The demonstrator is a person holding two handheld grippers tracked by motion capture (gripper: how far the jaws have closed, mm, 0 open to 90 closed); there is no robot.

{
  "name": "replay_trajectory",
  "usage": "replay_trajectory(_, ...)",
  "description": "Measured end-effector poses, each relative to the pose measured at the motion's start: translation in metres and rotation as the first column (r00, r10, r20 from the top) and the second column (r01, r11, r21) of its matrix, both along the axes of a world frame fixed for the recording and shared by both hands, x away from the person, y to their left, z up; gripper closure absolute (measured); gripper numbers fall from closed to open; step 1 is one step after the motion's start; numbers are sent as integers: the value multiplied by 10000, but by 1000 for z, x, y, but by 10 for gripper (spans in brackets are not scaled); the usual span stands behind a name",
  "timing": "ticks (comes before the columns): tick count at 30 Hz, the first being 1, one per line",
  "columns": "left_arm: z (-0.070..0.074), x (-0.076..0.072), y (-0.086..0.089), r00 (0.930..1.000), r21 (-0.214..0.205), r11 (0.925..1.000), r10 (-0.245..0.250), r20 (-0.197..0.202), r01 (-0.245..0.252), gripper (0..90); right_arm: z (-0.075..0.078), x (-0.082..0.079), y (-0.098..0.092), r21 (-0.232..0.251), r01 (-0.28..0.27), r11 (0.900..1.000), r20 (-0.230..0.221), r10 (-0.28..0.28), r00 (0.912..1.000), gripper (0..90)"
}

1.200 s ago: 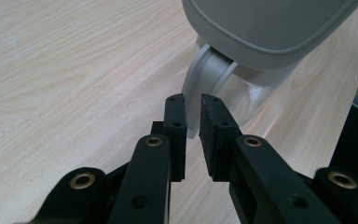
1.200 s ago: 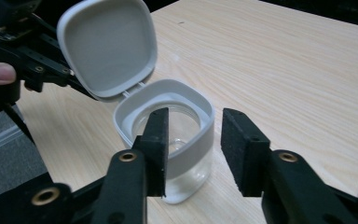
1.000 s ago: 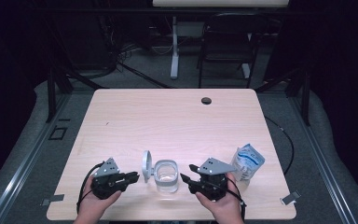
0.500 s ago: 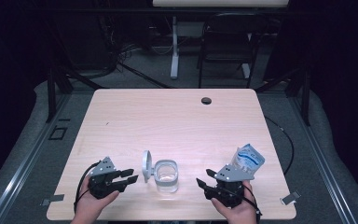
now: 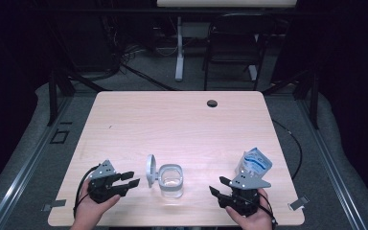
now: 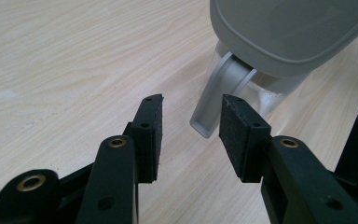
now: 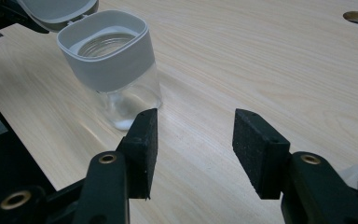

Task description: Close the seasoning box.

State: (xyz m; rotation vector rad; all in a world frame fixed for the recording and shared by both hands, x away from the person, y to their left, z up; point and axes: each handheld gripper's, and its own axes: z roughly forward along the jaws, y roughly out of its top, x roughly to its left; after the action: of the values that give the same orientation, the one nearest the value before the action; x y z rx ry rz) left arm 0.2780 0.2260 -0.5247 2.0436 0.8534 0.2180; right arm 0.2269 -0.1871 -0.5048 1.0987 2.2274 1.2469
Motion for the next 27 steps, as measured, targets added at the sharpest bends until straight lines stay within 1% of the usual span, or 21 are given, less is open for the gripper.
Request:
replay_trajectory(1,0,0,1,10000,75,10000,54,-37,-54,599,0,-1,-1,17,42,10000,3,-42,10000,507)
replay_trajectory(4,-2,2,2,9998,24,10000,53,-166,-53,599,-2,-4,-7,153,138,9998,-20,-137,9999,507)
replay_trajectory(7,-3,2,3,9999,25,10000,52,-135,-52,598,-4,-6,-11,71,185,9998,-159,-184,9997,506)
replay_trajectory(8,-2,2,3,9999,56,10000,66,-117,-65,598,-5,-7,-13,18,159,9999,-139,-158,9998,506)
replay_trajectory(9,-2,2,3,9998,4,9999,110,-148,-110,598,-4,-7,-15,-74,178,9998,-185,-179,9997,506)
replay_trajectory(12,-2,2,6,9998,88,9999,131,-147,-130,598,-4,-8,-21,-42,231,9997,-237,-231,9995,506)
replay_trajectory(13,-3,2,6,9998,32,9999,156,-133,-156,598,-5,-7,-23,8,292,9996,-218,-291,9993,506)
replay_trajectory(15,-4,2,6,9999,62,9999,135,-100,-135,595,-5,-8,-27,126,426,9990,-258,-423,9988,506)
replay_trajectory(16,-4,2,6,9998,74,9998,164,-105,-164,593,-4,-8,-29,71,418,9991,-318,-416,9986,506)
replay_trajectory(18,-4,1,6,9998,52,9998,173,-138,-173,593,-5,-8,-33,150,461,9988,-374,-455,9983,506)
replay_trajectory(20,-4,2,6,9997,55,9998,187,-143,-186,592,-7,-8,-37,70,474,9989,-391,-470,9981,507)
replay_trajectory(21,-4,2,6,9996,46,9998,217,-158,-216,592,-8,-8,-38,104,524,9986,-405,-520,9978,508)
replay_trajectory(22,-4,2,6,9996,26,9997,251,-163,-251,592,-8,-7,-40,50,579,9983,-405,-577,9975,508)
replay_trajectory(25,1,3,9,9996,13,9996,279,-59,-278,589,-11,-7,-42,167,745,9971,-395,-738,9965,508)
replay_trajectory(27,4,4,11,9994,-125,9994,331,45,-331,587,-12,-8,-45,83,796,9968,-456,-791,9958,508)
